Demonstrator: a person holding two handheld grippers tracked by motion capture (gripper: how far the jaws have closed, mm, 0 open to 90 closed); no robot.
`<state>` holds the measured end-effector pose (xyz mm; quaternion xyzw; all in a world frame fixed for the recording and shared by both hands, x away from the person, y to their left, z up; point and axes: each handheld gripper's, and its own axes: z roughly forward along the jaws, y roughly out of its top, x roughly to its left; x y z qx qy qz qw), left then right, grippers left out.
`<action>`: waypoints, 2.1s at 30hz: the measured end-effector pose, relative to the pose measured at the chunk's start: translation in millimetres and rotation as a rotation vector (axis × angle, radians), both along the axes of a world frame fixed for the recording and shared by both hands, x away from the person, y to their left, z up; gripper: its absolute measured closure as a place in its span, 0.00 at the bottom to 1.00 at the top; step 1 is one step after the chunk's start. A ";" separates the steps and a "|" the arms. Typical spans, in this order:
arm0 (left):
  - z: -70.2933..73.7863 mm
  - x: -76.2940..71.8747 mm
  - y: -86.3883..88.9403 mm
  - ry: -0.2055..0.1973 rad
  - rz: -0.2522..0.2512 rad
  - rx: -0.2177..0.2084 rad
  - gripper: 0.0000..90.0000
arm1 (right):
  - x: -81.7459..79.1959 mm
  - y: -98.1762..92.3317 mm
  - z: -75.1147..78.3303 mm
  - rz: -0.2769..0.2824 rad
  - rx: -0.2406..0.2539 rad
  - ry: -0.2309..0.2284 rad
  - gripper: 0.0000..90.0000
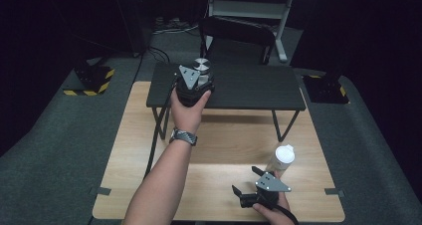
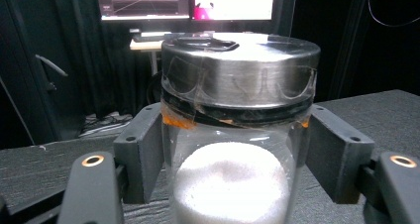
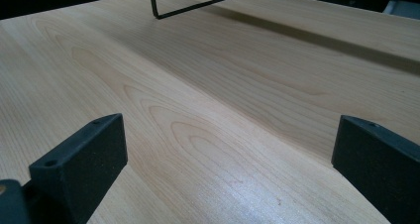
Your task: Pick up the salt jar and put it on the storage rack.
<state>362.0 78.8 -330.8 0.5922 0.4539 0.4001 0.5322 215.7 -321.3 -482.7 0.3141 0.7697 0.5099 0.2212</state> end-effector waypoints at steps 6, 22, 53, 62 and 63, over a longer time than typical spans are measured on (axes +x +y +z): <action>0.3 -0.4 0.8 0.001 -0.002 0.003 0.35 | 0.4 -0.3 0.1 -0.003 0.004 0.005 0.01; 2.9 -2.2 3.6 0.003 0.000 -0.013 0.22 | -0.2 -0.1 -0.2 0.001 0.001 -0.001 0.01; -4.4 -63.9 39.9 -0.056 -0.051 -0.031 0.01 | -1.4 2.9 0.8 0.004 -0.020 -0.011 0.01; -15.0 -88.1 50.0 -0.066 -0.060 -0.025 0.01 | -2.2 3.6 0.6 0.005 -0.024 -0.017 0.01; -17.1 -90.9 50.5 -0.068 -0.061 -0.027 0.01 | -2.3 3.6 0.5 0.005 -0.024 -0.018 0.01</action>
